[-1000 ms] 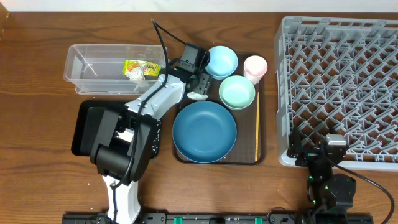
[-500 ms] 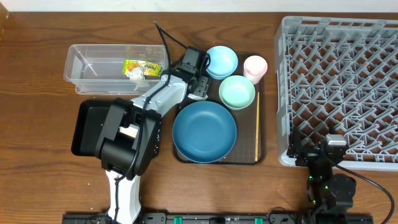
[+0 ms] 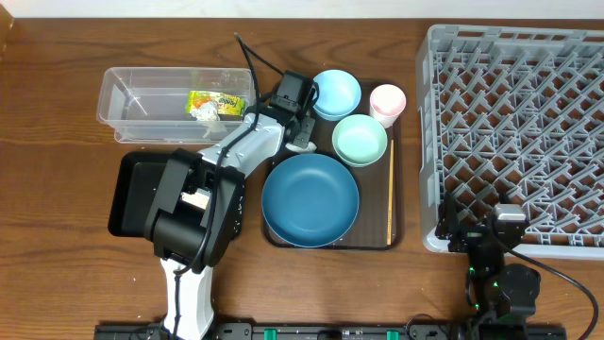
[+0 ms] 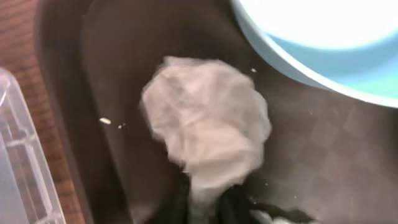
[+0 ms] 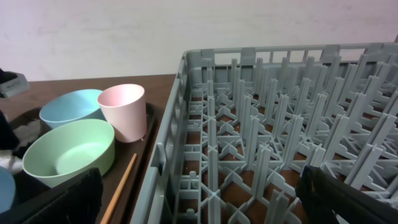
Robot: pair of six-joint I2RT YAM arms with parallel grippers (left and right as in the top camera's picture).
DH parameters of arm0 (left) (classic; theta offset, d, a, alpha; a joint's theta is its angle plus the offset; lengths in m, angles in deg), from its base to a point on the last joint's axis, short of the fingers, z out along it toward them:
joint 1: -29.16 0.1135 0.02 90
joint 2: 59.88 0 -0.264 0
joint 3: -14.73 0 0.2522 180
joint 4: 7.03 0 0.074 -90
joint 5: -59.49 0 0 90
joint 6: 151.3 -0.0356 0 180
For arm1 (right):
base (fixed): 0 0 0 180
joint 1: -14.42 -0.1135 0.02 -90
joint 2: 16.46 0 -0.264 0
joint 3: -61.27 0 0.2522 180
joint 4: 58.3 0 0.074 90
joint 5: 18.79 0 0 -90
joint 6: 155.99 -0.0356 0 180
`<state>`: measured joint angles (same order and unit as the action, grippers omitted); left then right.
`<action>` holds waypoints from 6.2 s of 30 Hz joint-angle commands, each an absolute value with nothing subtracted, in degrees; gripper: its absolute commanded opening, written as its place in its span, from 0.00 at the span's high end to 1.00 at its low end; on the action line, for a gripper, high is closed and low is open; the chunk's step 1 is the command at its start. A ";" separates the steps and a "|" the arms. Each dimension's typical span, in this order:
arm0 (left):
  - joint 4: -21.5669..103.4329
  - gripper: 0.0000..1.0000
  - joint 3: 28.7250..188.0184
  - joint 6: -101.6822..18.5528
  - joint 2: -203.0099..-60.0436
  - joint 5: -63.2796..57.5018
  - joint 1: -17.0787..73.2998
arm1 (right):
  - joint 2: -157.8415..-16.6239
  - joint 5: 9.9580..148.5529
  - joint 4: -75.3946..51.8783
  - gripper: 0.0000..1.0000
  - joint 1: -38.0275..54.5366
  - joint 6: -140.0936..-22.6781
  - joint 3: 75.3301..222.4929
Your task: Sort waste into correct bins and load items into the dishwasher rack
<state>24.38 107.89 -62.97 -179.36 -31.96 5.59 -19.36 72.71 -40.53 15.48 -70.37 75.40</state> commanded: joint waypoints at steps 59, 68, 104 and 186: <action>36.40 0.50 108.22 -42.56 -156.76 -25.12 32.84 | -19.16 72.53 -40.31 0.01 16.11 -71.07 75.35; 40.35 0.49 108.22 -42.54 -142.31 -19.13 32.58 | -19.16 72.51 -40.31 0.01 16.11 -71.07 75.35; 54.69 0.05 108.22 -27.78 -134.03 -38.71 53.30 | -19.16 72.62 -40.51 0.01 16.11 -71.11 75.35; 54.69 0.04 108.22 -27.78 -134.03 -38.71 53.30 | -122.59 54.13 -19.09 0.01 -23.80 -88.18 150.89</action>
<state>54.52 107.65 -28.09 -133.79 -38.06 53.06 -121.01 51.42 -18.72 -25.20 -87.44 150.30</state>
